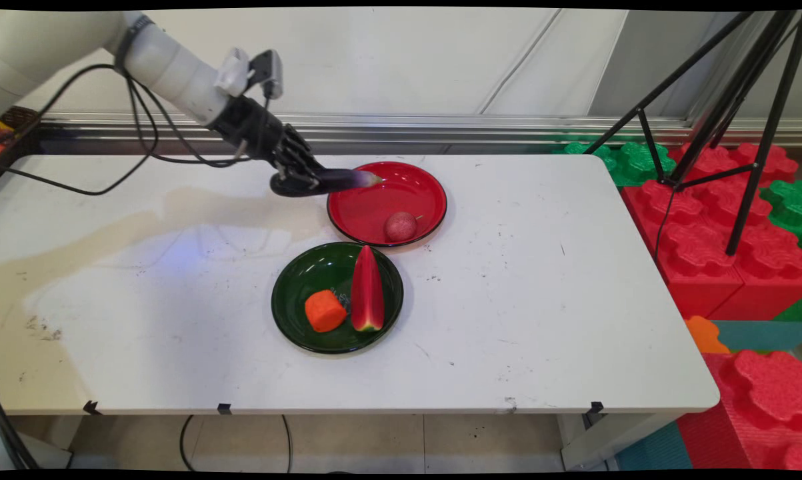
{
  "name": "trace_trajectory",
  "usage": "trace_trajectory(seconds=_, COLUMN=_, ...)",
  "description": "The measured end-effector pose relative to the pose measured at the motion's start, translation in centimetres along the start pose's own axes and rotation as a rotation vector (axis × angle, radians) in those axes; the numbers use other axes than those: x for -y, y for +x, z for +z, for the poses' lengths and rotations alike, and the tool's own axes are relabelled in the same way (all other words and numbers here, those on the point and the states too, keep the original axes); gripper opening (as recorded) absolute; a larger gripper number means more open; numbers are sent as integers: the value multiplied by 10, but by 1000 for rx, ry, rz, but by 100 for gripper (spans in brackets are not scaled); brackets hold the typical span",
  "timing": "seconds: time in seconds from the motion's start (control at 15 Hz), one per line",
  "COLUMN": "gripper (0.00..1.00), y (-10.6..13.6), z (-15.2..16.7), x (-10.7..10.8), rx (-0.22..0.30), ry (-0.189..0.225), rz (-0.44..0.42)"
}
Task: Place the picked object on the table
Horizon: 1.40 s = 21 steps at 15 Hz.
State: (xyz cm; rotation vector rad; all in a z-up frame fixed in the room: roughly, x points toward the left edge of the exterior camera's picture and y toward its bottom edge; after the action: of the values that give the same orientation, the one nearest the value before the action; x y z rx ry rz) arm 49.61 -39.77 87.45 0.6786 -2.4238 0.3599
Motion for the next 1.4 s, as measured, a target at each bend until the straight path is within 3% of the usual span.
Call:
trace_trajectory(seconds=0.33, gripper=0, y=-11, z=-30, x=1, rx=12, ry=2, rz=34)
trace_trajectory(seconds=0.73, gripper=0, y=-46, z=-58, x=13, rx=95, ry=35, rz=94)
trace_trajectory(seconds=1.07, gripper=0, y=-74, z=-54, x=27, rx=167, ry=37, rz=132)
trace_trajectory(seconds=1.4, gripper=0, y=-92, z=-40, x=38, rx=205, ry=30, rz=167)
